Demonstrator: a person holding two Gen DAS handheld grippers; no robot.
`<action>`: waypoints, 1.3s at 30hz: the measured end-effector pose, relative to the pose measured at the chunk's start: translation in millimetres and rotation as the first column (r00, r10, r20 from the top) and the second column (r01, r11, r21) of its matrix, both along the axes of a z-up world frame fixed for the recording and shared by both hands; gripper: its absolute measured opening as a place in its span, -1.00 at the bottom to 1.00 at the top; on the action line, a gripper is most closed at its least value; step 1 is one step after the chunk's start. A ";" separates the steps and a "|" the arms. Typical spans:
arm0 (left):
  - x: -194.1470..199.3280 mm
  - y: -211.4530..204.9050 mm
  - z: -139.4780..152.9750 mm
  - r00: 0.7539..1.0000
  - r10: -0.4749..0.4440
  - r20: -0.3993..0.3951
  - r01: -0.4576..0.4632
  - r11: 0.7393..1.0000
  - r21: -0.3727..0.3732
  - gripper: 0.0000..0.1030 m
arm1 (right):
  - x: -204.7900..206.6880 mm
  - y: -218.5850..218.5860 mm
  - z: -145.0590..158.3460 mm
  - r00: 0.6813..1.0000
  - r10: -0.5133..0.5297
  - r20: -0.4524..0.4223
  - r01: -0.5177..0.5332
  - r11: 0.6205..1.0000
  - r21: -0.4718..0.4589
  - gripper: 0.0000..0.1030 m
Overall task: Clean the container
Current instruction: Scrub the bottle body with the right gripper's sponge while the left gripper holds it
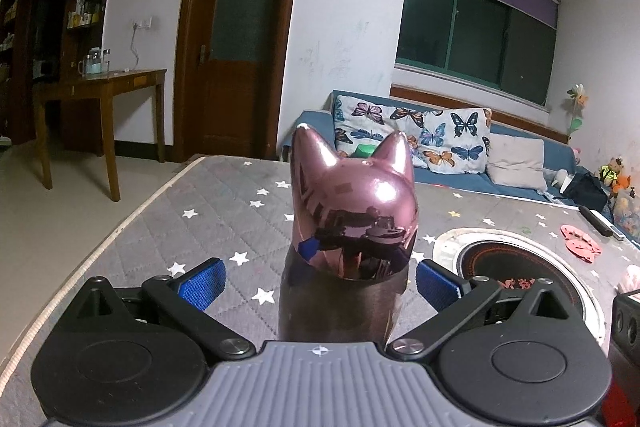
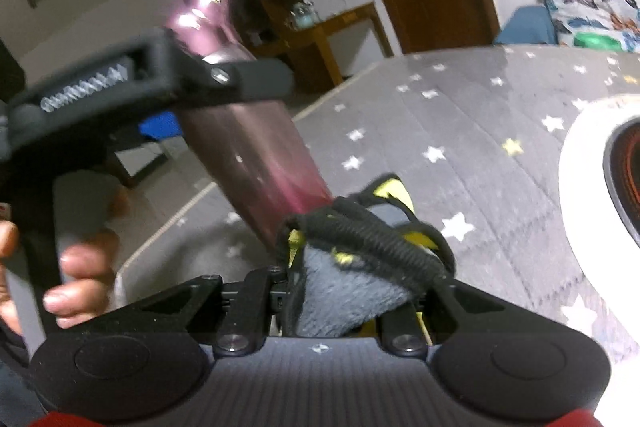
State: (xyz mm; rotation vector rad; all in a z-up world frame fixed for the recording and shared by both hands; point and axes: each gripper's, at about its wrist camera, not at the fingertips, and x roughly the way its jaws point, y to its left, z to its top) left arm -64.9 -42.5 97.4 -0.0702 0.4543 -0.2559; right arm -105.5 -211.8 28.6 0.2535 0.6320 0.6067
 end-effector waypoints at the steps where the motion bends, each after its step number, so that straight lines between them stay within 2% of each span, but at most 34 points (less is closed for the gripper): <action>1: 0.2 0.4 -0.4 1.000 0.001 -0.002 -0.001 1.000 0.000 1.00 | 0.4 -0.8 -0.1 1.000 -0.005 -0.002 0.005 1.000 -0.001 -0.69; 6: 2.0 0.1 -3.6 1.000 0.011 -0.012 -0.011 1.000 0.003 1.00 | 2.5 -5.1 -0.8 1.000 -0.027 -0.010 0.027 1.000 -0.008 -0.69; 14: 1.1 1.7 -2.1 1.000 0.012 -0.006 -0.012 1.000 -0.007 1.00 | -13.8 -19.7 44.6 0.991 -0.047 0.125 0.036 0.995 0.092 -0.69; 21: 0.1 4.2 3.6 1.000 0.016 0.006 -0.015 1.000 -0.016 1.00 | -20.1 -30.5 62.1 0.978 -0.055 0.201 0.029 0.991 0.130 -0.69; 31: 0.5 4.4 22.1 0.999 -0.001 0.039 0.002 1.000 -0.031 1.00 | -17.7 -28.3 59.0 0.985 -0.053 0.163 0.036 0.994 0.107 -0.69; 36: 6.5 10.7 33.5 0.998 -0.039 0.042 0.043 0.994 -0.096 1.00 | -16.6 -32.5 69.1 0.981 -0.057 0.183 0.034 0.991 0.127 -0.69; 39: 7.7 12.1 40.9 0.997 -0.049 0.063 0.055 0.994 -0.096 1.00 | -19.0 -35.8 77.5 0.976 -0.062 0.207 0.032 0.989 0.142 -0.69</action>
